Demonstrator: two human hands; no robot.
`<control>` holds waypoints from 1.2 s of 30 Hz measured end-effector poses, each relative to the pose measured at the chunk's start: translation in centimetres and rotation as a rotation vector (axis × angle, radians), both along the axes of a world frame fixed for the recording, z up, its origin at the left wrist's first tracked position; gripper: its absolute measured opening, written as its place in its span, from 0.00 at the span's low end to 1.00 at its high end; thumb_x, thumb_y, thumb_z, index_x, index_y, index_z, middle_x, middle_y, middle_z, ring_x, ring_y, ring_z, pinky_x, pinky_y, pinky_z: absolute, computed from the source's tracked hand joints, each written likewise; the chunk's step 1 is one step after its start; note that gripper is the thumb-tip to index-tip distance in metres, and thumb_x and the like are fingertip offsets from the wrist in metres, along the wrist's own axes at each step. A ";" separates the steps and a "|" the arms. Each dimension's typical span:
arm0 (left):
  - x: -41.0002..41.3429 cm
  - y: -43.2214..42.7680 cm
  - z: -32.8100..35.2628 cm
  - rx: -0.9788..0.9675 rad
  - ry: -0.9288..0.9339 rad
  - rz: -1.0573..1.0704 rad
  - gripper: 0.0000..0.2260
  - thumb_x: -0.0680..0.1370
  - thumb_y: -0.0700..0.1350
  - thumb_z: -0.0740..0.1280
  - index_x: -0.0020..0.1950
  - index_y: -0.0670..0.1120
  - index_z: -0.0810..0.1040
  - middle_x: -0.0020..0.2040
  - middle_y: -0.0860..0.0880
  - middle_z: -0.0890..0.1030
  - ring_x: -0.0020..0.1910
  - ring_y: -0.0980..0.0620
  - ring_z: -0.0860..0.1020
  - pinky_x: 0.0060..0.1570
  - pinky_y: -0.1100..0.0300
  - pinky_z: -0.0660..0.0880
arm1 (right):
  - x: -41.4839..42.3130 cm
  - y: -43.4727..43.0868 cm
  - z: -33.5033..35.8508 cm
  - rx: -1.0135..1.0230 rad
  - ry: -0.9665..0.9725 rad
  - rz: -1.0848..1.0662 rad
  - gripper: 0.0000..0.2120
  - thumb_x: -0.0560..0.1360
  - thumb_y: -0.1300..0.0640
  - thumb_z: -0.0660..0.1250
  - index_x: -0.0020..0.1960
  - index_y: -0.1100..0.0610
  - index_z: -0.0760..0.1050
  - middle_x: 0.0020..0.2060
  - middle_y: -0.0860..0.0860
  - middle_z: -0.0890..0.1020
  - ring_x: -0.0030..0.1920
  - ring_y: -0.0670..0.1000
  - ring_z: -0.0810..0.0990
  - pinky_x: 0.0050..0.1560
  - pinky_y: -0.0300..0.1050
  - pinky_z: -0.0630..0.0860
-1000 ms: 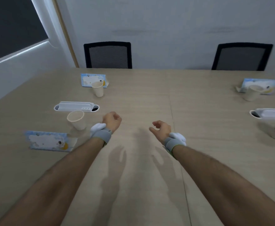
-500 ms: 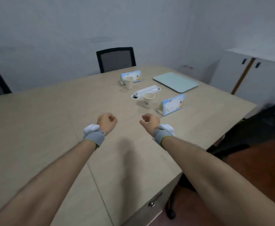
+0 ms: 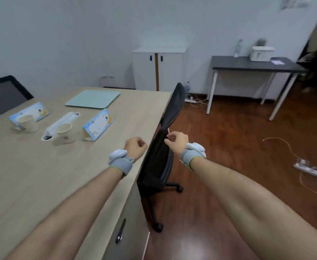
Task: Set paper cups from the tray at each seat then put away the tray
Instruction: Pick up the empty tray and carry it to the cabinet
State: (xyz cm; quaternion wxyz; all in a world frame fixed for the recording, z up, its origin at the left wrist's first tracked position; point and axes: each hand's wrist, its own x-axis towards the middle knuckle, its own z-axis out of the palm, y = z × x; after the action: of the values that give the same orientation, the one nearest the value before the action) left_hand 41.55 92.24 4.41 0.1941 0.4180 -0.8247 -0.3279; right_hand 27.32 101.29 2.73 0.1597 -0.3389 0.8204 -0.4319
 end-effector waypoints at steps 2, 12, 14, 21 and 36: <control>-3.0 2.6 -0.7 0.010 -0.033 -0.070 0.08 0.73 0.40 0.65 0.46 0.38 0.81 0.48 0.39 0.84 0.51 0.42 0.80 0.54 0.55 0.74 | -2.5 2.6 -0.1 -0.005 0.012 -0.049 0.13 0.71 0.57 0.68 0.53 0.60 0.79 0.51 0.56 0.84 0.53 0.53 0.81 0.56 0.41 0.74; -19.7 9.5 -1.2 -0.006 -0.007 -0.200 0.08 0.73 0.40 0.66 0.47 0.37 0.82 0.48 0.38 0.84 0.52 0.42 0.79 0.55 0.55 0.74 | -16.5 11.9 -0.6 0.041 0.059 -0.131 0.12 0.71 0.58 0.68 0.53 0.60 0.79 0.51 0.57 0.84 0.53 0.54 0.81 0.58 0.45 0.75; -23.7 10.3 -1.0 -0.017 0.011 -0.209 0.08 0.73 0.40 0.66 0.47 0.37 0.81 0.48 0.38 0.84 0.52 0.42 0.80 0.56 0.54 0.75 | -20.2 13.6 -0.7 0.050 0.071 -0.142 0.12 0.71 0.58 0.68 0.54 0.60 0.79 0.51 0.57 0.84 0.53 0.54 0.81 0.59 0.46 0.75; -34.5 11.8 -0.7 -0.061 -0.023 -0.262 0.08 0.73 0.41 0.66 0.47 0.39 0.82 0.48 0.40 0.84 0.52 0.43 0.79 0.54 0.55 0.75 | -30.1 15.9 -0.8 0.052 0.068 -0.181 0.13 0.72 0.58 0.67 0.55 0.61 0.79 0.52 0.57 0.83 0.55 0.53 0.80 0.58 0.42 0.73; -57.5 -3.1 0.0 -0.144 -0.102 -0.238 0.08 0.73 0.42 0.66 0.47 0.40 0.82 0.48 0.40 0.84 0.50 0.42 0.80 0.52 0.53 0.76 | -54.4 2.2 -1.4 0.049 0.063 -0.183 0.12 0.72 0.57 0.67 0.54 0.59 0.79 0.52 0.55 0.84 0.54 0.52 0.80 0.53 0.38 0.72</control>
State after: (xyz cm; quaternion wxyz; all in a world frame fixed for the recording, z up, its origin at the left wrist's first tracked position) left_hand -15.97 89.18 4.42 0.1413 0.3184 -0.8986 -0.2668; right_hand -27.10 103.48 1.35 0.1019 -0.2719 0.8629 -0.4136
